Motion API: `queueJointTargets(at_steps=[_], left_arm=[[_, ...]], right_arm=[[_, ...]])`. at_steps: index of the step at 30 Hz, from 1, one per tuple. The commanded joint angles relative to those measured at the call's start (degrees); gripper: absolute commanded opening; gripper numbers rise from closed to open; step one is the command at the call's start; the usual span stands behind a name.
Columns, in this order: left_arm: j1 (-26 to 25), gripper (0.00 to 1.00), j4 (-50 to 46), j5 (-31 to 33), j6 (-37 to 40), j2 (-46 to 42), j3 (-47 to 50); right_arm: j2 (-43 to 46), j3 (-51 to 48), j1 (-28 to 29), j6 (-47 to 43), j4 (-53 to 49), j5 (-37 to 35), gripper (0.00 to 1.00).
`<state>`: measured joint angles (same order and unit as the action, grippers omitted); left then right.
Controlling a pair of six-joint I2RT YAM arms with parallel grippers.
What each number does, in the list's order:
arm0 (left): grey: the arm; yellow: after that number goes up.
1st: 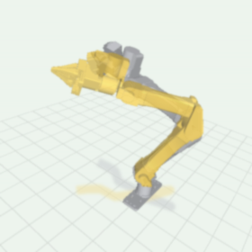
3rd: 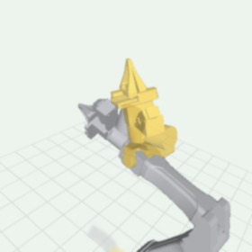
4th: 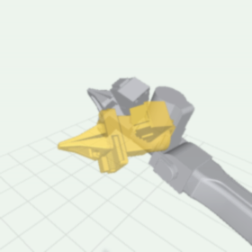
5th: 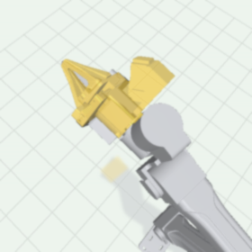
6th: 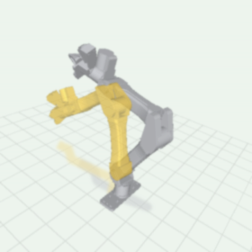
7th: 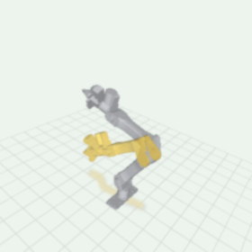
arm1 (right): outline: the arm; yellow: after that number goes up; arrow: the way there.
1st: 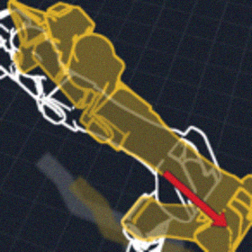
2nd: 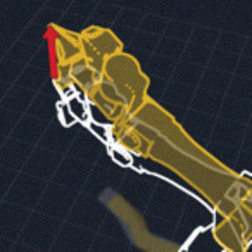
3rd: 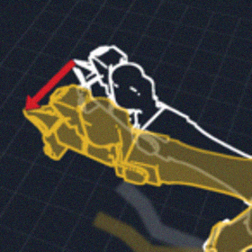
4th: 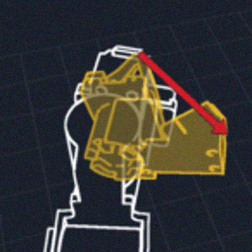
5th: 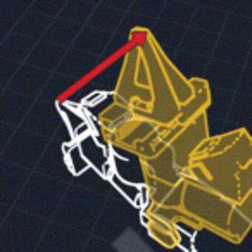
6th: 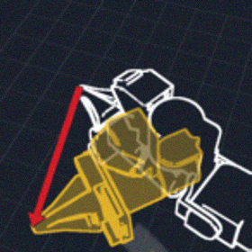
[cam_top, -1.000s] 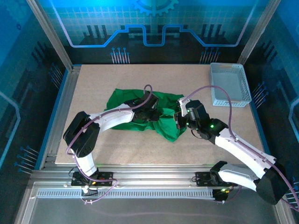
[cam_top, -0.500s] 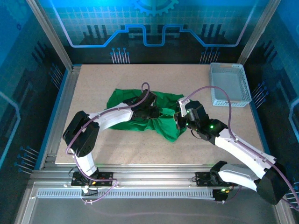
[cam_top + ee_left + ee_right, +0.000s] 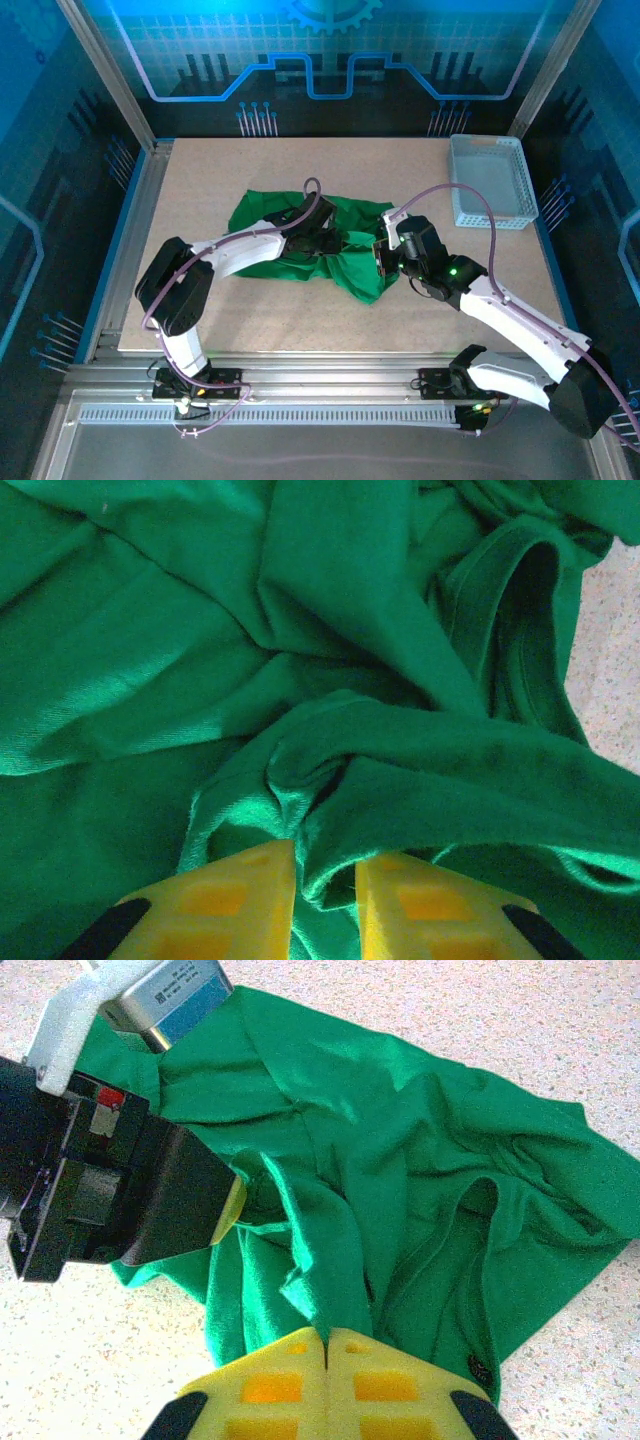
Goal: Fold the inside-out t-shirt
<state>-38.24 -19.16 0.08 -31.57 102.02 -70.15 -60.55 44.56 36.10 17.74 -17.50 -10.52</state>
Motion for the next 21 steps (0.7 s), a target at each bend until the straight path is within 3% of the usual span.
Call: queueJointTargets(at_steps=[1,9,16,21], left_arm=[[0.1,0.20,-0.9,-1.8,-0.2,1.1,-0.4],[0.0,0.00,-3.0,-0.6,1.1,-0.7,-1.4],[0.1,0.00,-7.9,2.4,5.4,-9.3,-2.8],[2.6,0.00,-1.9,2.0,3.3,-16.2,3.5]], right_arm=[[-0.1,1.1,0.8,-0.7,0.7,-1.4,0.00],[-0.5,1.9,0.6,-0.6,-0.6,-4.9,0.00],[0.6,3.3,-1.8,-2.3,-2.6,-5.8,0.00],[2.2,2.7,-3.9,-2.4,-2.4,-5.2,0.00]])
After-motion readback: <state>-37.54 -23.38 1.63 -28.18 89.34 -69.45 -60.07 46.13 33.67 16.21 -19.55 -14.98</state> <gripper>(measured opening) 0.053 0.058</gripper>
